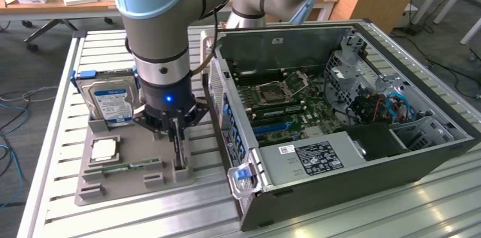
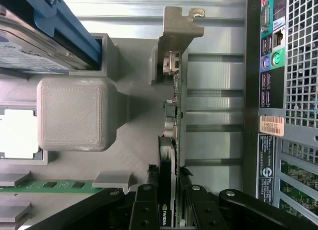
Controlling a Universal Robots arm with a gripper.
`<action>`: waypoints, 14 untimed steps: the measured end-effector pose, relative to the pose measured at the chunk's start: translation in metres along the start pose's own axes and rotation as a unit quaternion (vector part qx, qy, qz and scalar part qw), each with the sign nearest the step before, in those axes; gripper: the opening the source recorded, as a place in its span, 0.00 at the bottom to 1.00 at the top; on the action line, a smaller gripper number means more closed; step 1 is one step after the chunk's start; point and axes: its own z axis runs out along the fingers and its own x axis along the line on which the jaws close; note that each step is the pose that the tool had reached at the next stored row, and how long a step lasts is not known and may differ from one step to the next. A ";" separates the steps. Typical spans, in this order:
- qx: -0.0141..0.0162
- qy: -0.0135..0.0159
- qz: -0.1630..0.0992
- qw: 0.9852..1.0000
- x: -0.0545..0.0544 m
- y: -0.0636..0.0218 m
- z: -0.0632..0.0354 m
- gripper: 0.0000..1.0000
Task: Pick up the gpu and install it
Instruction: 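Pick up the gpu and move the gpu toward the slot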
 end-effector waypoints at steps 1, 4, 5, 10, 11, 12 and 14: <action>0.000 0.000 0.000 1.000 0.000 0.0000 -0.0007 0.26; 0.000 0.000 0.000 1.000 0.000 0.0001 -0.0028 0.26; 0.000 0.000 0.000 1.000 0.000 0.0001 -0.0036 0.26; 0.000 0.000 0.000 1.000 0.000 0.0003 -0.0093 0.26; 0.000 0.000 0.000 1.000 0.000 0.0003 -0.0110 0.26; 0.000 0.000 0.000 1.000 0.000 0.0004 -0.0128 0.26; 0.000 0.000 0.000 1.000 0.000 0.0005 -0.0166 0.26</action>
